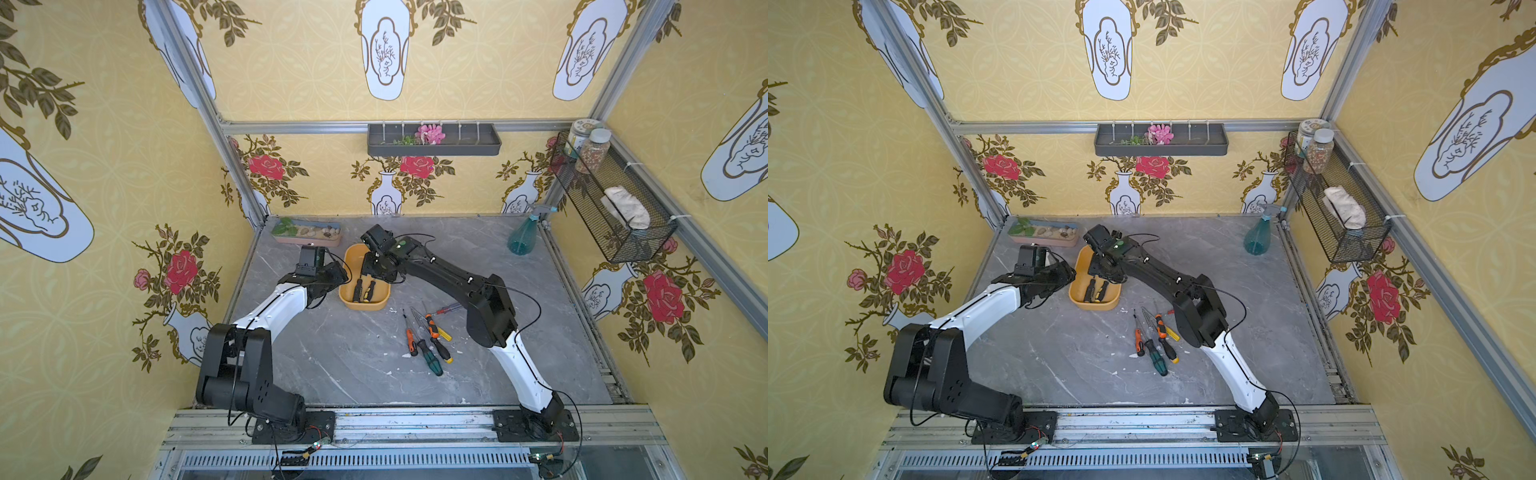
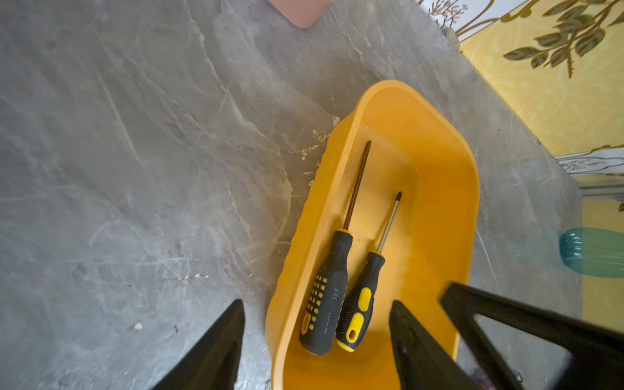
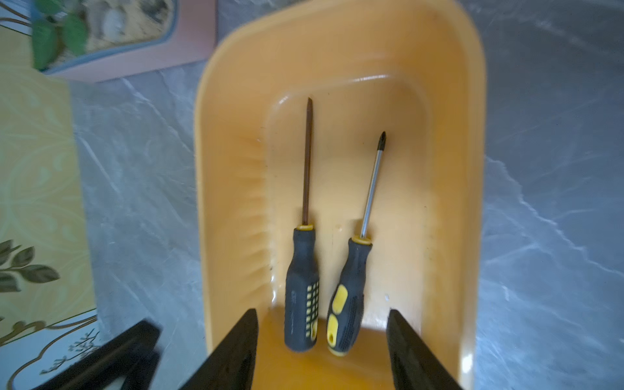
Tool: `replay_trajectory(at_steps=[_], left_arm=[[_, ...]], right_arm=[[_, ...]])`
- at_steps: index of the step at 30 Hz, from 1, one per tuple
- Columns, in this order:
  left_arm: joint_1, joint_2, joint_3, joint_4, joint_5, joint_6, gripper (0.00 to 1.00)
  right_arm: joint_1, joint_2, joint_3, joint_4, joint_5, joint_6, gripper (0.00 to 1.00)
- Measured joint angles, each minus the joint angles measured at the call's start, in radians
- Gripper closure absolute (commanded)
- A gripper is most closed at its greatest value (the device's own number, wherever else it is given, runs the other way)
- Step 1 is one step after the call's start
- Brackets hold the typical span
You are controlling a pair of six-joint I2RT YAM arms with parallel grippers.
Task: Put the screwdriver on the desktop into the storage box
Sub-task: Move the storage box to the center of the board.
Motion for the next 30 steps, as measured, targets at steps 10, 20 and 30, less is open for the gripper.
replay_trajectory(at_steps=[10,20,30], left_arm=[[0.000,0.174,0.105,-0.020,-0.004,0.086,0.57],[-0.018,0.194,0.079,-0.024,-0.014,0.073,0.82],[-0.073,0.103,0.009,-0.062,-0.077,-0.013,0.92]], right_arm=[[-0.006,-0.311,-0.397,0.027,0.071,-0.062,0.42],[-0.012,-0.423,-0.578,0.031,0.087,-0.035,0.43],[-0.002,-0.447,-0.651,0.000,0.088,-0.065,0.45]])
